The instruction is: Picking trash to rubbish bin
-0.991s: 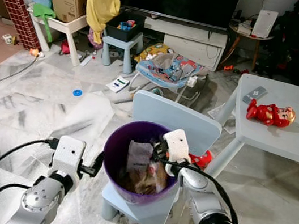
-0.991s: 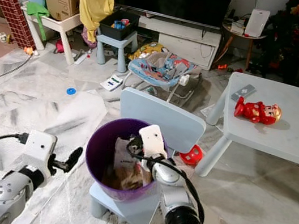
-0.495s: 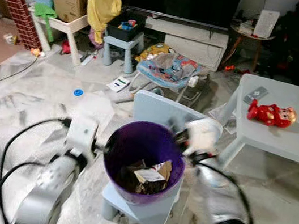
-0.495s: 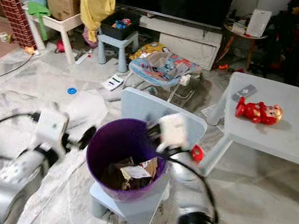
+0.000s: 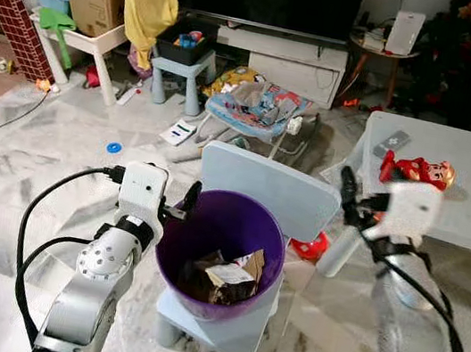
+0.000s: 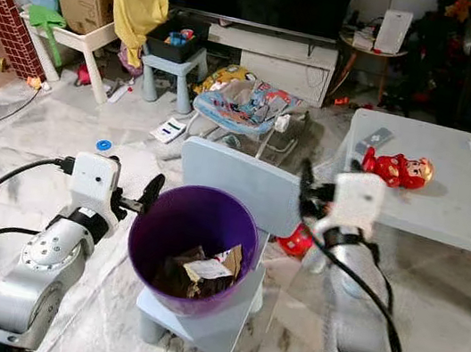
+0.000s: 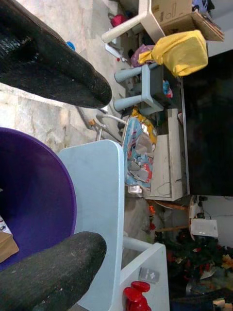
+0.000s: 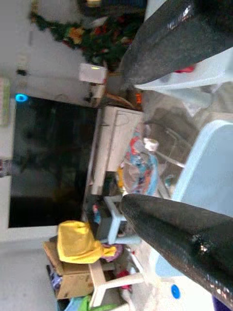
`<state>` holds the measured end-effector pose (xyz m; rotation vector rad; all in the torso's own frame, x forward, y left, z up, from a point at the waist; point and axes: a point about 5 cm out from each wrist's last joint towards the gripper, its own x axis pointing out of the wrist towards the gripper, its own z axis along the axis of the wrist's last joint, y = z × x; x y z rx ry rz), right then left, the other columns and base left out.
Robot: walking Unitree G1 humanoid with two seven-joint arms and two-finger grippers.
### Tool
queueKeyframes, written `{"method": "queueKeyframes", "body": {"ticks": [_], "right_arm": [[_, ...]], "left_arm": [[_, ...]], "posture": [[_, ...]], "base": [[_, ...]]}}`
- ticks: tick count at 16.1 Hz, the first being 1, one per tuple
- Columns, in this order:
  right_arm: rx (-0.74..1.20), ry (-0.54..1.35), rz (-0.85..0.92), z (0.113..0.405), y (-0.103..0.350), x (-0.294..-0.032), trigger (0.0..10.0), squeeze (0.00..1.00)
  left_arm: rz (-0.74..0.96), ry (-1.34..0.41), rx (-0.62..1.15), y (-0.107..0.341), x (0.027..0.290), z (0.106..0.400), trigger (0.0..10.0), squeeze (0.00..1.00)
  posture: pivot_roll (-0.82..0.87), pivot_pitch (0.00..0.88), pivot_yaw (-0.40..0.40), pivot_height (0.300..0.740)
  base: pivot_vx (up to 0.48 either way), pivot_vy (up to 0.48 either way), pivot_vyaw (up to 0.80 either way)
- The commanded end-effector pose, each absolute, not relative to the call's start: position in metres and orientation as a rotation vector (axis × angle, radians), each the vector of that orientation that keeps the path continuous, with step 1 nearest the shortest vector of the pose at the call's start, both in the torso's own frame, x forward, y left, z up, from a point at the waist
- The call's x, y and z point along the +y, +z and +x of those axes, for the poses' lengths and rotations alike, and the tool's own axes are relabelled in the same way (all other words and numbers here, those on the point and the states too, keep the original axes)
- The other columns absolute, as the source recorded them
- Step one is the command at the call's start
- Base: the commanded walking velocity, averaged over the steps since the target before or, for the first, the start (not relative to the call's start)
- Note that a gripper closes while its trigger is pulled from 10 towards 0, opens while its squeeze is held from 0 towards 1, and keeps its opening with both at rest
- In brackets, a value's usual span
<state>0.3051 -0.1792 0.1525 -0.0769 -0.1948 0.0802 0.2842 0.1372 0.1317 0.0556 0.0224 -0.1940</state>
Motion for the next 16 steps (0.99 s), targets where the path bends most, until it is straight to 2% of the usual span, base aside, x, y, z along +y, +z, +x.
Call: {"method": "queueKeyframes", "body": {"ticks": [1,4,7,11,12,13,14,16], "right_arm": [[-0.192,0.082,-0.077,0.303,0.157,-0.180,10.0,1.00],[-0.156,0.091,-0.089,0.299,0.161,-0.189,10.0,1.00],[-0.140,0.033,-0.149,0.286,0.164,-0.204,10.0,1.00],[-0.179,-0.011,-0.117,0.278,0.167,-0.198,10.0,1.00],[-0.167,-0.037,-0.078,0.276,0.165,-0.193,10.0,0.95],[-0.164,-0.049,-0.057,0.277,0.164,-0.188,10.0,0.60],[-0.155,-0.056,-0.018,0.279,0.162,-0.181,10.0,0.00],[-0.167,0.008,-0.007,0.289,0.166,-0.162,10.0,0.00]], "left_arm": [[0.045,-0.178,0.013,0.135,0.138,0.289,10.0,0.00],[0.037,-0.153,-0.019,0.146,0.143,0.294,10.0,0.00],[0.121,-0.148,-0.023,0.139,0.161,0.281,10.0,0.00],[0.114,-0.128,-0.010,0.131,0.162,0.270,10.0,0.00],[0.100,-0.107,-0.012,0.131,0.162,0.270,10.0,0.00],[0.084,-0.091,-0.019,0.132,0.162,0.271,10.0,0.00],[0.067,-0.073,-0.024,0.133,0.162,0.273,10.0,0.00],[0.022,-0.052,-0.058,0.144,0.157,0.286,10.0,0.00]], "posture": [[-0.02,0.069,0.022,0.740],[-0.02,0.063,0.037,0.740],[-0.02,0.058,0.049,0.740],[-0.01,0.060,0.020,0.740],[-0.01,0.061,0.016,0.740],[-0.01,0.062,0.013,0.740],[-0.01,0.061,0.012,0.740],[-0.01,0.057,0.010,0.740]], "base": [[0.000,0.000,0.00],[0.000,0.000,0.00],[0.000,0.000,0.00],[0.000,0.000,0.00],[0.000,0.000,0.00],[0.000,0.000,0.00],[0.000,0.000,0.00],[0.000,0.000,0.00]]}}
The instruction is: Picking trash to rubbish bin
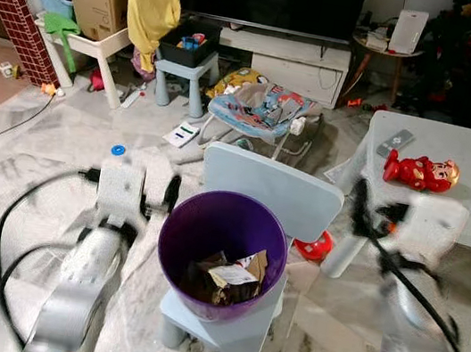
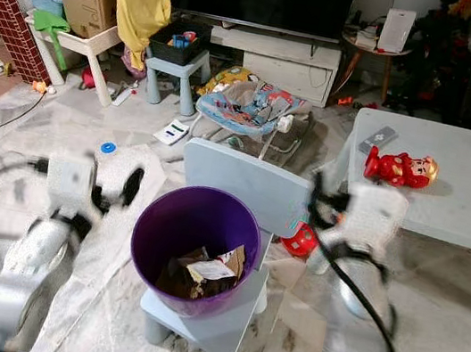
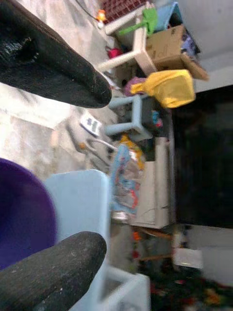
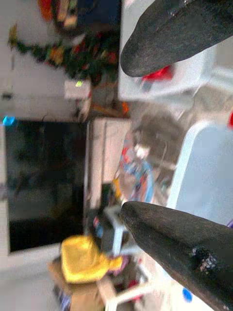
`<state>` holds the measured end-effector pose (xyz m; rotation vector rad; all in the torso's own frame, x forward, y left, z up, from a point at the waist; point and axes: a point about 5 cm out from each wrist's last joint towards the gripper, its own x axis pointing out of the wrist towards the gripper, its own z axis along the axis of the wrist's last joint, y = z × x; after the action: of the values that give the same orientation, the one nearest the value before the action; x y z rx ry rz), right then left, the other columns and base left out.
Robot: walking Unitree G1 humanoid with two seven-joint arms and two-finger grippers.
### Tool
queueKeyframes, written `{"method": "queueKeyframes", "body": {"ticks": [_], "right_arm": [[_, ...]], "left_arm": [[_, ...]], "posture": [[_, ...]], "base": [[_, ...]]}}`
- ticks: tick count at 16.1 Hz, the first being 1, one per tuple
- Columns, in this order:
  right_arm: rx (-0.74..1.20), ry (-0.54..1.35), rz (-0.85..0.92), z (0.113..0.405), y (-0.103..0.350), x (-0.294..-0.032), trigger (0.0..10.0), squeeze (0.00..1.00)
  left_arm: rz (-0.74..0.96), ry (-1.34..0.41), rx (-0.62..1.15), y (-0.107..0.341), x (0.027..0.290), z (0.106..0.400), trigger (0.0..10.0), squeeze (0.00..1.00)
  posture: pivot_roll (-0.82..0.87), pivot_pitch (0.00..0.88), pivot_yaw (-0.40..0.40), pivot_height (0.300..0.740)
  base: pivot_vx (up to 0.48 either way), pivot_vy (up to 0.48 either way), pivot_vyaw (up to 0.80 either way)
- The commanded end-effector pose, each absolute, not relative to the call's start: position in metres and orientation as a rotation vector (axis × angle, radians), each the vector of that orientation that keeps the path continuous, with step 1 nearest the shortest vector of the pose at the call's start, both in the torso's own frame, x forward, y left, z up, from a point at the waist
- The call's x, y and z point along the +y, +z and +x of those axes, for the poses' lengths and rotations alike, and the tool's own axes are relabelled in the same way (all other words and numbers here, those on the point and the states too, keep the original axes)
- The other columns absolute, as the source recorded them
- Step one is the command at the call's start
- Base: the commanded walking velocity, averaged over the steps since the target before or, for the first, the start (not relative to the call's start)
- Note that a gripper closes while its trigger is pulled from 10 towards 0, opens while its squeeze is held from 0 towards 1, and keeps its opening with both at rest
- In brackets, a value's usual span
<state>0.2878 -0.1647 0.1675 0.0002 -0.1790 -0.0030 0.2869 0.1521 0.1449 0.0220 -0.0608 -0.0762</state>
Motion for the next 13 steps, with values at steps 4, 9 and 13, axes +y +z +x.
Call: {"method": "queueKeyframes", "body": {"ticks": [4,9,13], "right_arm": [[-0.173,0.016,-0.007,0.2974,0.1714,-0.1609,10.0,0.00],[-0.171,0.006,-0.012,0.2968,0.1718,-0.1622,10.0,0.00],[-0.164,0.003,-0.026,0.2981,0.1712,-0.1675,10.0,0.00]], "left_arm": [[-0.001,-0.080,-0.078,0.1529,0.1543,0.2962,10.0,0.00],[-0.018,-0.078,-0.063,0.1502,0.1533,0.2973,10.0,0.00],[-0.030,-0.080,-0.052,0.1473,0.1495,0.2972,10.0,0.00]], "posture": [[-0.01,0.062,0.011,0.740],[-0.02,0.072,0.009,0.740],[-0.03,0.072,0.001,0.740]], "base": [[0.000,0.087,0.00],[0.000,0.398,0.00],[0.000,0.426,0.00]]}}
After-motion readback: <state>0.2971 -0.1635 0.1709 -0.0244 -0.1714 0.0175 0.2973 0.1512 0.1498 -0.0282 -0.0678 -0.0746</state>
